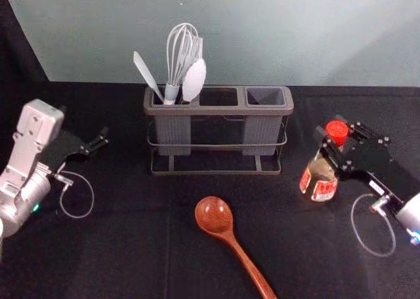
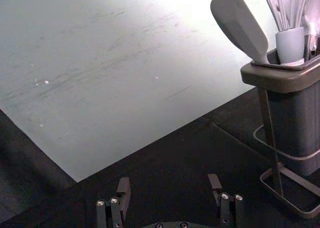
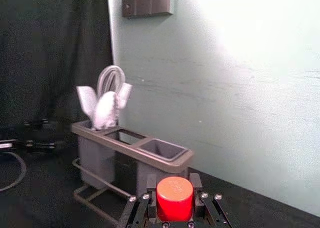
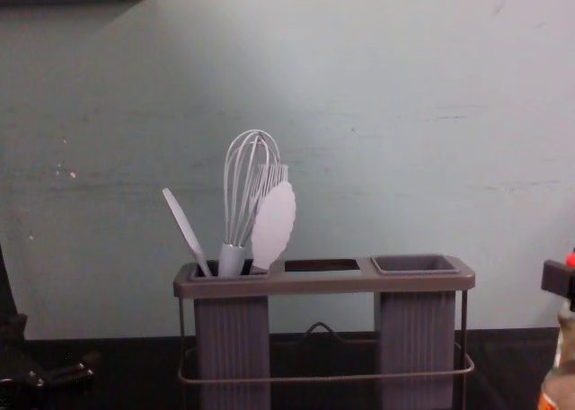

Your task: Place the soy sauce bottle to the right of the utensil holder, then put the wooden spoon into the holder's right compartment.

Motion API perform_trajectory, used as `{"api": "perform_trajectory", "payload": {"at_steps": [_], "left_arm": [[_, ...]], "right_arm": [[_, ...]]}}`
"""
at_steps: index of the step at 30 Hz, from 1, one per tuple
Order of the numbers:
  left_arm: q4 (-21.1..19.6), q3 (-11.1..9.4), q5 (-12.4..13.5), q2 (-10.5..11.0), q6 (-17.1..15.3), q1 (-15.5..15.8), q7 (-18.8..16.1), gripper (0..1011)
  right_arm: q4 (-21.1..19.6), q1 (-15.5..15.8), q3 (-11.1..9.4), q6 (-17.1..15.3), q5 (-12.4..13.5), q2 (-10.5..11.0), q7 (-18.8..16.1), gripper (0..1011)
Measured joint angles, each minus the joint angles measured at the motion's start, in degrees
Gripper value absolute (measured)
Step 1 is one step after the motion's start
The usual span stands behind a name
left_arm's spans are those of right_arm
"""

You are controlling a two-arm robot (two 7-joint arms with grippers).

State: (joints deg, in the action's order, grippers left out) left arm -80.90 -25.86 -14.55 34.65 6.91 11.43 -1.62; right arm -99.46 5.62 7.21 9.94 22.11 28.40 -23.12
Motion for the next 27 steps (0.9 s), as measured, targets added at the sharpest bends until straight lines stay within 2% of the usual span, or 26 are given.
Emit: {"api": "perform_trajectory", "payload": {"at_steps": [12,27], "left_arm": [[0.0,0.0,0.0,0.0,0.0,0.0,0.0,1011],[0.0,0.0,0.0,0.0,0.0,0.0,0.0,1011]], "right_arm": [[9.3,-8.0,1.1,1.8,-3.6,-4.0,1.4,396],[18.4,-15.4,2.8,3.0,-3.9,-7.4,-0.5,396]]}}
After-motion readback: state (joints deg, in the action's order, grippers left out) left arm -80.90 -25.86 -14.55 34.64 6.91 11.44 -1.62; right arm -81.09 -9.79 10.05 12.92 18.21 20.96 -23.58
